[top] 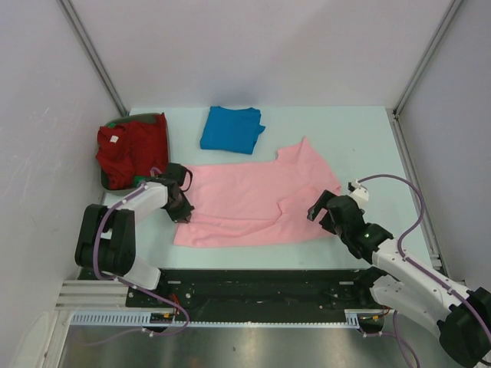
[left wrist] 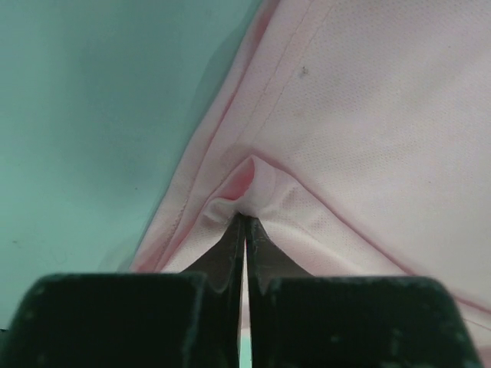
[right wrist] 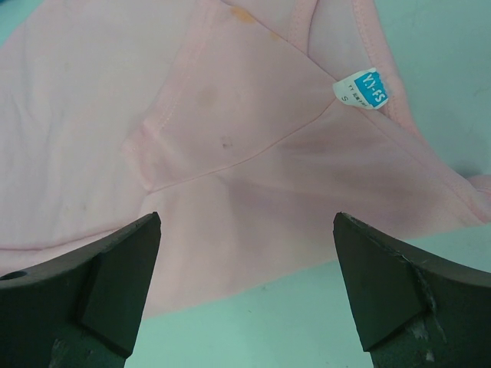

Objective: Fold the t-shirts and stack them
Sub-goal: Fold the tshirt

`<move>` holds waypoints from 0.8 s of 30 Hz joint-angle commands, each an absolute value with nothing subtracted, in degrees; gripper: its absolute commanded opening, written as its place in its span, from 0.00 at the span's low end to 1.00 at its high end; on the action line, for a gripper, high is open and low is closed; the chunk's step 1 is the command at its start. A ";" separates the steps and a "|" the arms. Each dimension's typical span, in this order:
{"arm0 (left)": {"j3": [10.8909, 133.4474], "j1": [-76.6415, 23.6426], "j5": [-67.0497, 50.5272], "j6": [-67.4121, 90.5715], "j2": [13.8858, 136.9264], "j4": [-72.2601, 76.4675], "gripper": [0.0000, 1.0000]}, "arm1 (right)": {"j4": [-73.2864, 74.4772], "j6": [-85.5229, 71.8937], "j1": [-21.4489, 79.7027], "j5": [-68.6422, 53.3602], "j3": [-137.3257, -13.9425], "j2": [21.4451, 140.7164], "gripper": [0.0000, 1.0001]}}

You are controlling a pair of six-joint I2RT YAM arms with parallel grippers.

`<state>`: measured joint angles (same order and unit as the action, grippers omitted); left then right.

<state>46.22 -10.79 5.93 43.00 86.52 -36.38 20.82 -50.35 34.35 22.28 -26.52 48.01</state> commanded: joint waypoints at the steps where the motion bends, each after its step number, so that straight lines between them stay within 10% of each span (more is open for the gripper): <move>1: 46.41 -11.69 7.47 43.77 86.05 -35.50 0.00 | 19.07 -50.19 33.75 21.45 -26.10 46.15 1.00; 24: 40.88 -12.30 8.52 47.02 73.30 -39.38 0.04 | 20.74 -49.92 33.49 19.86 -26.10 45.18 1.00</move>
